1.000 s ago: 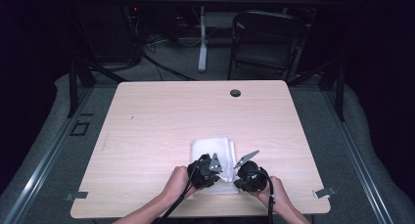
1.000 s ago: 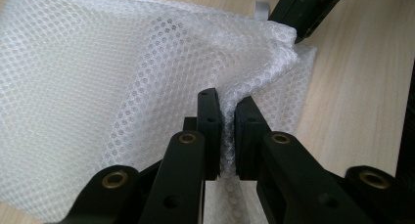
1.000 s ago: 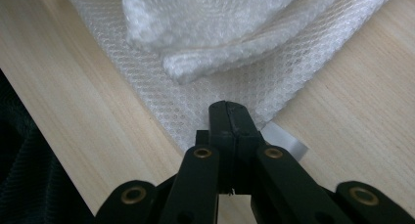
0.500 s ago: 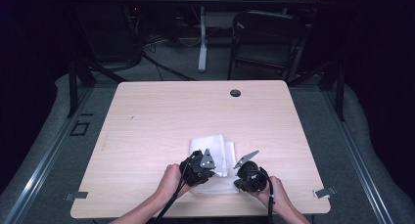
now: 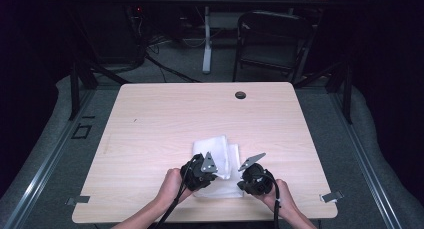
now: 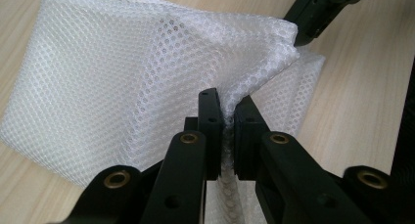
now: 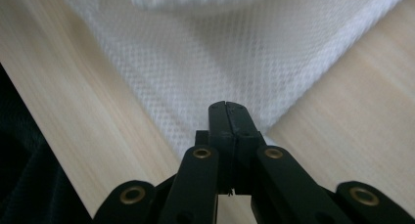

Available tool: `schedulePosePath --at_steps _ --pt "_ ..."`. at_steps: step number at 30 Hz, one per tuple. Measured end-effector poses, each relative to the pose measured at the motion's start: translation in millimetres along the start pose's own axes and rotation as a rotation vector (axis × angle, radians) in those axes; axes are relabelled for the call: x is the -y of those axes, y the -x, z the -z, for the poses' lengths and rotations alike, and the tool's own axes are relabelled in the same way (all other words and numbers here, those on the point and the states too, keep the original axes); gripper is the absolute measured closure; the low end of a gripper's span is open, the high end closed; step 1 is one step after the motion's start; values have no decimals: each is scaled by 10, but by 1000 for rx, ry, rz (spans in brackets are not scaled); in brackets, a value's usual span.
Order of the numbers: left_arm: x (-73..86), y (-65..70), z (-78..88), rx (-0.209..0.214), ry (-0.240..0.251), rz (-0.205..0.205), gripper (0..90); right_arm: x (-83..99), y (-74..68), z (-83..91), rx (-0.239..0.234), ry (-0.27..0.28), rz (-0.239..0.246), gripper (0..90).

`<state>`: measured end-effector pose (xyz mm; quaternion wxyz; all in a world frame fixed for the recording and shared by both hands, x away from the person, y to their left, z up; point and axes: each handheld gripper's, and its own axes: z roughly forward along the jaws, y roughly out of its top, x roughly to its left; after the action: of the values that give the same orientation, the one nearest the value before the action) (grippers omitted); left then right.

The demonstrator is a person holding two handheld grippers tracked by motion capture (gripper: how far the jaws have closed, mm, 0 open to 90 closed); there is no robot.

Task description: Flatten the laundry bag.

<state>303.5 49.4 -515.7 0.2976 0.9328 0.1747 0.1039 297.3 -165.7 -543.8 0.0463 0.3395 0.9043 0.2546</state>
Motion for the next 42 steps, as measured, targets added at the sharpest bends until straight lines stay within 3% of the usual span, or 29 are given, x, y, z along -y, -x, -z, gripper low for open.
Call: schedulePosePath --at_steps 2,8,9,24,42 --pt "3 2 6 -5 3 -1 847 -44 -6 -11 -2 21 -4 900" --pt "22 -3 37 -7 10 4 847 -84 -17 -156 -13 -59 4 900" --pt "25 -5 42 -8 12 2 847 -73 -16 -171 -15 -49 -8 900" --pt "75 -23 194 -36 51 16 848 -67 -11 -169 -8 -72 -3 900" --pt "199 -84 393 -88 92 60 847 -73 2 -142 10 -118 -12 900"
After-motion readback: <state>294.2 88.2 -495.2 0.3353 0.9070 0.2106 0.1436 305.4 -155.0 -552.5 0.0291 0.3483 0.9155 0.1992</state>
